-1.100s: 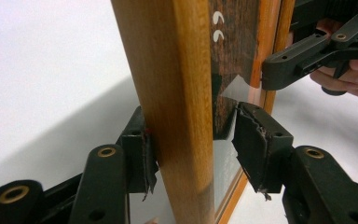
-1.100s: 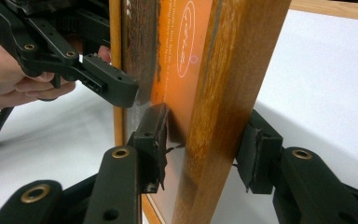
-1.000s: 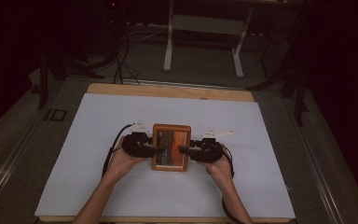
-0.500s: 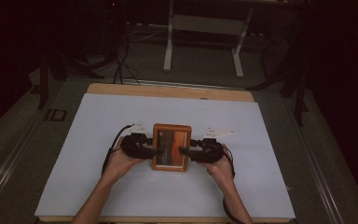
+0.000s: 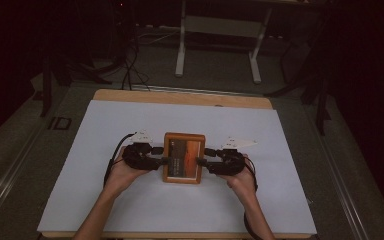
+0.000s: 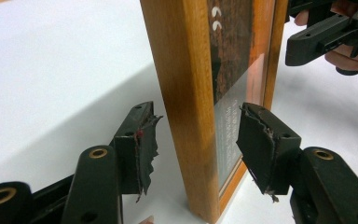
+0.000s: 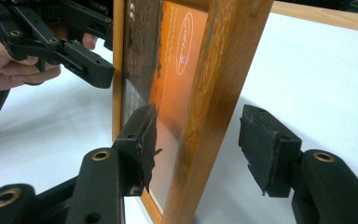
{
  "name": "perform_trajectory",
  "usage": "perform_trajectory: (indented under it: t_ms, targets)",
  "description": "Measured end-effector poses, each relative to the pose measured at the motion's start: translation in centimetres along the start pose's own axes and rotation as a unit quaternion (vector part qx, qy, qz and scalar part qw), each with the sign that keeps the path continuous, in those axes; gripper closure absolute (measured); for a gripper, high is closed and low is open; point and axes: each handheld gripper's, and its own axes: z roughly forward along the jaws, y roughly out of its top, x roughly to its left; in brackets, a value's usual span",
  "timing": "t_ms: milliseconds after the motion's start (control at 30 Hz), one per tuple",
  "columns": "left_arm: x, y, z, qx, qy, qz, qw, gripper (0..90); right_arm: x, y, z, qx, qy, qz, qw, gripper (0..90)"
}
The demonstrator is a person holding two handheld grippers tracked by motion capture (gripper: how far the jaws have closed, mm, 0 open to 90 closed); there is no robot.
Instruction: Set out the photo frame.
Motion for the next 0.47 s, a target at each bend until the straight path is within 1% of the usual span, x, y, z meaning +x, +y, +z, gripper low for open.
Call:
perform_trajectory:
  t_ms: [133,333,433,467]
  targets:
    - [-0.1,0.0,-0.8,-0.010,0.004,0.000,0.9999,46.4,-0.1,0.1,-0.6,-0.001,-0.006,-0.001,1.0000,45.5]
    - [0.1,-0.1,-2.1,-0.025,0.011,-0.007,0.9996,46.2,-0.4,0.2,-1.8,-0.009,-0.014,0.001,0.9999,44.8]
    - [0.5,-0.4,-2.6,-0.022,0.021,-0.012,0.9994,45.1,-0.7,0.1,-2.5,-0.008,-0.020,0.003,0.9998,42.5]
    - [0.7,-0.6,-2.8,-0.021,0.030,-0.015,0.9992,44.6,-0.9,0.1,-2.7,-0.007,-0.022,0.002,0.9997,41.2]
